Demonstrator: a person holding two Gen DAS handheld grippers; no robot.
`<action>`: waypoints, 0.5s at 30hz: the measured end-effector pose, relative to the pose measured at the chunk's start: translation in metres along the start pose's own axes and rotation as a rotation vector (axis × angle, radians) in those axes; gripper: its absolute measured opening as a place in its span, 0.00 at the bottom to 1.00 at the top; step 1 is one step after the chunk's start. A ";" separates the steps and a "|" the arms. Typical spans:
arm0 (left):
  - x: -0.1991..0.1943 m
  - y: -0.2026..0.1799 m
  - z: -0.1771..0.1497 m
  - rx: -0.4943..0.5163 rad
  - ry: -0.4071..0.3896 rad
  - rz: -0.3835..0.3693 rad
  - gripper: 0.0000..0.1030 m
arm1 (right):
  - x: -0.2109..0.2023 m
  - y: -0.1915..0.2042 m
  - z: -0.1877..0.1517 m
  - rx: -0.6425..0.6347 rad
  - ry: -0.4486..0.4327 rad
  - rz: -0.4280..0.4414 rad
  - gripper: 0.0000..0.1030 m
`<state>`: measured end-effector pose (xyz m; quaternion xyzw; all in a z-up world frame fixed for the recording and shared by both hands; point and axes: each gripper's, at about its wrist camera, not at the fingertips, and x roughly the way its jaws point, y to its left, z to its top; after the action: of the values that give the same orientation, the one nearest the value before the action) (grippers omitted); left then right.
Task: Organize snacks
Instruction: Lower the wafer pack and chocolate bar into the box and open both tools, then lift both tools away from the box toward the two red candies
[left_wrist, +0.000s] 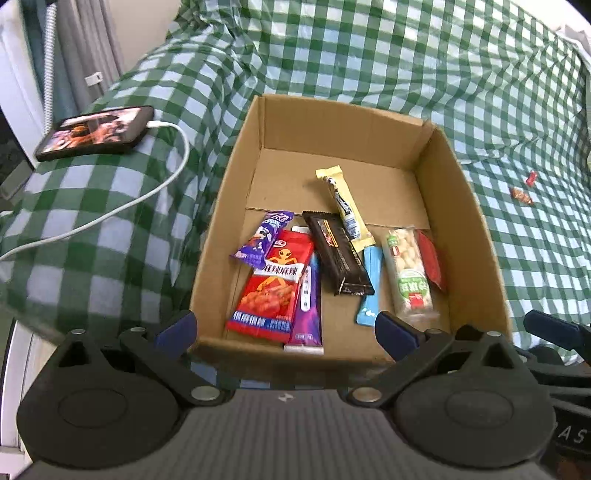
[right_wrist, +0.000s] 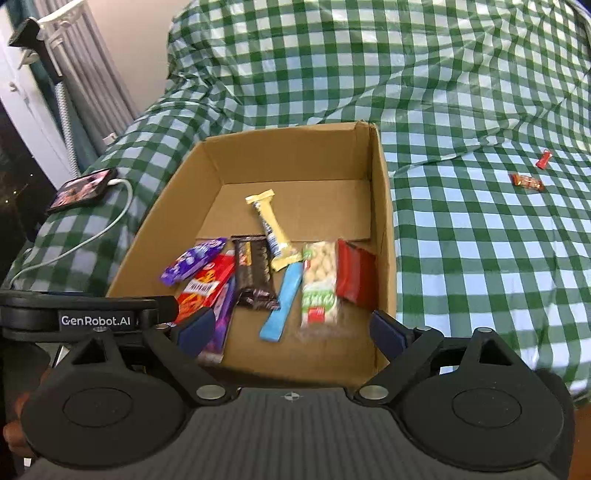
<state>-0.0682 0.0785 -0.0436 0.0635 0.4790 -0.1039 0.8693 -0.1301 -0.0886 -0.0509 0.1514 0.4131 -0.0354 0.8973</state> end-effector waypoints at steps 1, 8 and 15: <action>-0.008 0.000 -0.002 0.000 -0.017 0.001 1.00 | -0.006 0.002 -0.003 -0.003 -0.009 0.000 0.89; -0.056 -0.006 -0.018 0.012 -0.101 0.008 1.00 | -0.052 0.008 -0.013 -0.015 -0.116 0.001 0.90; -0.086 -0.017 -0.035 0.052 -0.104 0.049 1.00 | -0.090 0.007 -0.031 -0.021 -0.185 0.004 0.90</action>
<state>-0.1456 0.0799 0.0102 0.0924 0.4287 -0.0982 0.8934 -0.2107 -0.0783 -0.0009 0.1388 0.3285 -0.0432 0.9332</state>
